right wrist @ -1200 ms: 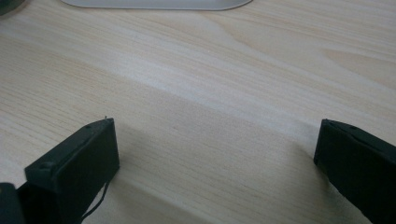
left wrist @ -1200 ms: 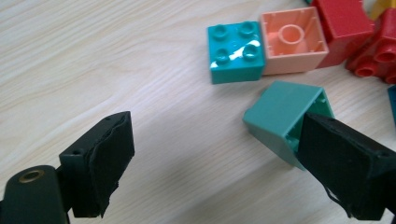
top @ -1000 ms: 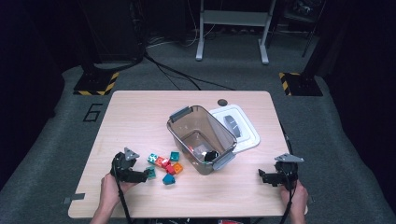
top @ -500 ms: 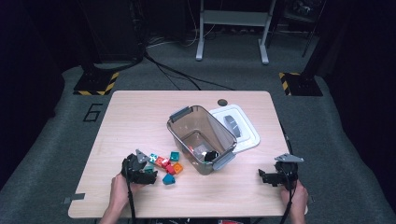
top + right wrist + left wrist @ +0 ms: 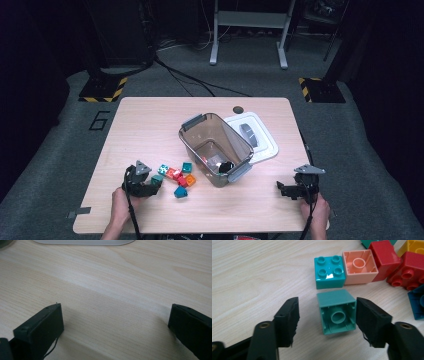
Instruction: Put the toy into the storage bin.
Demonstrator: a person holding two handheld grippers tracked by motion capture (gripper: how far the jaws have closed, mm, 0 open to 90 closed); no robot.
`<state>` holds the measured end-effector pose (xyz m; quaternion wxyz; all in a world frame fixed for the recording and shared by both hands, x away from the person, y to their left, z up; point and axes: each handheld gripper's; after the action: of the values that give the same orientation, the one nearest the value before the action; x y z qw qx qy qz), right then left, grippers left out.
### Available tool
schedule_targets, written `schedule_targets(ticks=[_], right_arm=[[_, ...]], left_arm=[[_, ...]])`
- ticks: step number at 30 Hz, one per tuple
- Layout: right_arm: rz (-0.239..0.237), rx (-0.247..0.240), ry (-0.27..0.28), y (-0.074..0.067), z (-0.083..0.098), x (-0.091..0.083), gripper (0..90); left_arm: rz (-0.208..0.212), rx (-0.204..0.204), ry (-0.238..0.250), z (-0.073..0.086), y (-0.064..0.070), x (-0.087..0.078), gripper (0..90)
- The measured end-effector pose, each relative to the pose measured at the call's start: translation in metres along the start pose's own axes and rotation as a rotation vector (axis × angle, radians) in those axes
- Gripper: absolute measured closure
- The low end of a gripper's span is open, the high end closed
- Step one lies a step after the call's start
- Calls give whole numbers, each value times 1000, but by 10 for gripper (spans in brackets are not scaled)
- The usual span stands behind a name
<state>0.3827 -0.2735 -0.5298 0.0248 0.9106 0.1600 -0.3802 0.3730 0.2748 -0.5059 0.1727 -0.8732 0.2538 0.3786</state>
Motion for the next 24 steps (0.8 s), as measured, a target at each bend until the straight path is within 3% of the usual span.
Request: schedule_targets(ticks=[2, 8, 18, 19, 24], right_arm=[[0, 0, 0, 0, 0, 0, 0], [0, 0, 0, 0, 0, 0, 0], [0, 0, 0, 0, 0, 0, 0], [0, 0, 0, 0, 0, 0, 0], [0, 0, 0, 0, 0, 0, 0]], left_arm=[[17, 11, -1, -1, -1, 0, 442], [8, 26, -11, -3, 0, 1, 577], [28, 14, 5, -8, -3, -8, 591], [36, -6, 10, -9, -3, -10, 591], [54, -20, 45, -17, -6, -20, 591]])
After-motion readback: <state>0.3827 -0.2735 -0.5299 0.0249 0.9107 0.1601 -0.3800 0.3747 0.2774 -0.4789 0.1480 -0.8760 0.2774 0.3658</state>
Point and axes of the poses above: each handheld gripper's, and its own axes: x roughly forward along the jaws, z roughly out of its underside, y roughly to its right, and after that the axes turned 6 degrees about x, right-handed
